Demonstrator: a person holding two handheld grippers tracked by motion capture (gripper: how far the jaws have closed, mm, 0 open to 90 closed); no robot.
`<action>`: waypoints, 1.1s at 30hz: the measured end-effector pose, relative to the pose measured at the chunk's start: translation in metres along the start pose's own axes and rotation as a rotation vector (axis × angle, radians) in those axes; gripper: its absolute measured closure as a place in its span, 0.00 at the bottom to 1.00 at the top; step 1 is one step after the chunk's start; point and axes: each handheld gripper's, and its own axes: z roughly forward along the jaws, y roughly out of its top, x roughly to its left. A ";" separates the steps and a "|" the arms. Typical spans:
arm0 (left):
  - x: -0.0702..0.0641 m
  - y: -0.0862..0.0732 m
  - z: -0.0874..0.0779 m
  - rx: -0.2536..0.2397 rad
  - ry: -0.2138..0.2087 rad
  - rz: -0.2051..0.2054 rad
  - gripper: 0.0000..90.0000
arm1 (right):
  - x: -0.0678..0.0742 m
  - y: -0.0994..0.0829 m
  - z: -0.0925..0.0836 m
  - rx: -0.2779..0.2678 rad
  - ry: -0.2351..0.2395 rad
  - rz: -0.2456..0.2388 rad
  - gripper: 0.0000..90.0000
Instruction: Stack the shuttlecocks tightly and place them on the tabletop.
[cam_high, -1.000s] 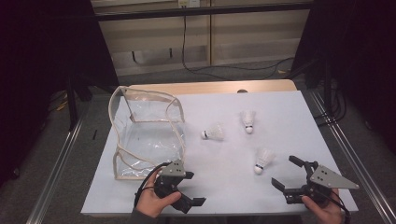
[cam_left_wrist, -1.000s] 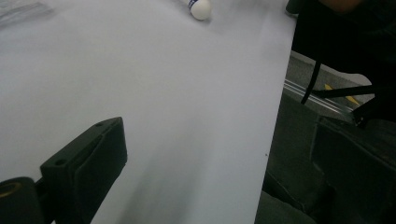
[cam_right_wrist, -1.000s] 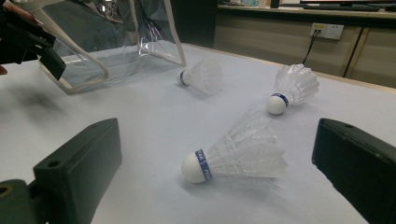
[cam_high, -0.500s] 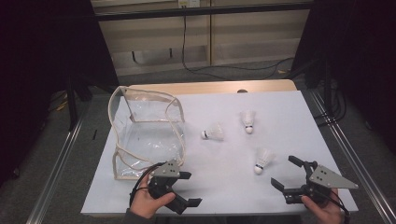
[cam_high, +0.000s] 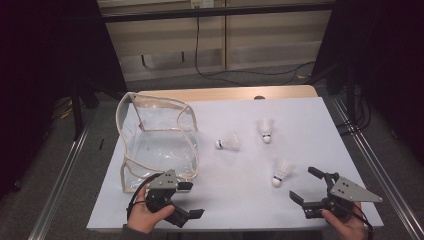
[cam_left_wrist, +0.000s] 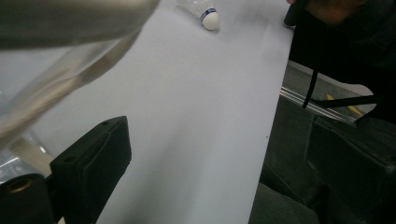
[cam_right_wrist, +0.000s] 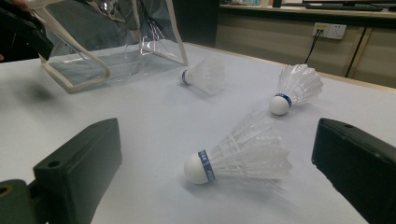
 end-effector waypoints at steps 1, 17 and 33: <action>0.001 -0.001 -0.001 -0.004 0.007 0.001 0.06 | 0.000 0.000 0.000 0.001 0.000 0.001 0.01; 0.013 -0.010 -0.016 -0.031 0.066 0.021 0.04 | -0.001 0.000 0.001 0.002 -0.002 -0.001 0.01; 0.017 -0.013 -0.022 -0.032 0.077 0.022 0.06 | -0.001 0.000 0.001 0.002 -0.001 -0.001 0.01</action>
